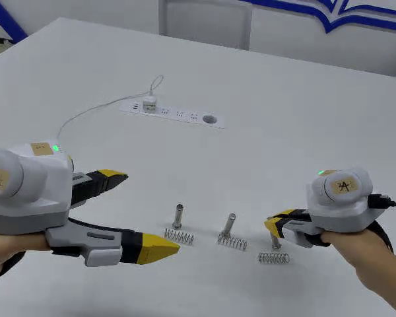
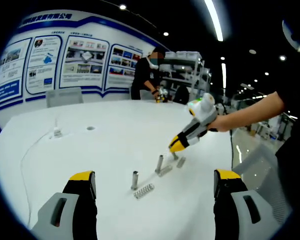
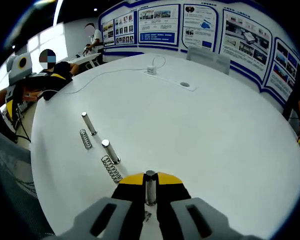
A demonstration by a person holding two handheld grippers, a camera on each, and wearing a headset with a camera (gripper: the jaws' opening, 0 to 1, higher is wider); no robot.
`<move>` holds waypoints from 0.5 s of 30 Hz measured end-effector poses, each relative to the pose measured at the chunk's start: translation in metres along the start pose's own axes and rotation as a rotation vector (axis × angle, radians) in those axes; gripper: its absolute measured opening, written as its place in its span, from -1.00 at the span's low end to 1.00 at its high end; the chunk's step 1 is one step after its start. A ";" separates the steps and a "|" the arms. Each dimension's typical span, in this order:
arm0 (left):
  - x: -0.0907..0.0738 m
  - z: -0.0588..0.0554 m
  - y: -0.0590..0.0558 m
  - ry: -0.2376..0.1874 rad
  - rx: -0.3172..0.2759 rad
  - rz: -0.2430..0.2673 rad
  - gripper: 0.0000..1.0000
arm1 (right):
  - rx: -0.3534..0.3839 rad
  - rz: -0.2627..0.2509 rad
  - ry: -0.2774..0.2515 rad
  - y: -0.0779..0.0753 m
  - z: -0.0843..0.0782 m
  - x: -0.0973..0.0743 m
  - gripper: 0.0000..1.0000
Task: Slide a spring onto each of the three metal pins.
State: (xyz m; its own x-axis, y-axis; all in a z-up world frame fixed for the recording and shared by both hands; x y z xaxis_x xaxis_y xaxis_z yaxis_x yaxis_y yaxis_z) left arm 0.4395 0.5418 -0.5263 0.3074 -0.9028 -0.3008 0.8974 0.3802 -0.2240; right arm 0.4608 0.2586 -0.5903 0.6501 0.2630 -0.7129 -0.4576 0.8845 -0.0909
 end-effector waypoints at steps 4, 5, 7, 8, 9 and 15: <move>-0.001 -0.001 -0.001 0.007 0.002 0.001 1.00 | -0.007 -0.001 -0.004 -0.001 -0.001 -0.004 -0.87; -0.001 -0.001 -0.001 0.008 0.003 0.000 1.00 | -0.006 -0.003 -0.008 -0.001 -0.001 -0.005 -0.87; -0.001 0.000 -0.002 0.006 0.004 0.000 1.00 | -0.006 -0.004 -0.010 -0.002 -0.002 -0.006 -0.87; -0.002 0.001 -0.002 0.007 0.005 0.000 1.00 | -0.006 -0.005 -0.012 -0.002 -0.003 -0.007 -0.87; -0.002 0.001 -0.002 0.007 0.006 0.000 1.00 | -0.005 -0.004 -0.014 -0.002 -0.003 -0.007 -0.87; -0.002 0.002 -0.006 0.009 0.013 -0.001 1.00 | 0.008 -0.002 -0.043 -0.001 -0.008 -0.012 -0.86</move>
State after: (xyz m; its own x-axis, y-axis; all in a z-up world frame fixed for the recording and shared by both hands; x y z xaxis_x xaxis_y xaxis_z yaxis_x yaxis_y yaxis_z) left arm 0.4341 0.5412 -0.5220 0.3034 -0.9014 -0.3090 0.9017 0.3764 -0.2126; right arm 0.4487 0.2514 -0.5869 0.6762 0.2777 -0.6824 -0.4519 0.8878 -0.0866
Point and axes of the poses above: the centre of the closed fingertips' face, and the gripper's own axes: x roughly forward along the fingers, y roughly to its left, z roughly out of its top, the point moved 7 cm from there along -x, roughly backward along the fingers, and after that the axes turned 5 degrees about -z, right-handed, at the moved point
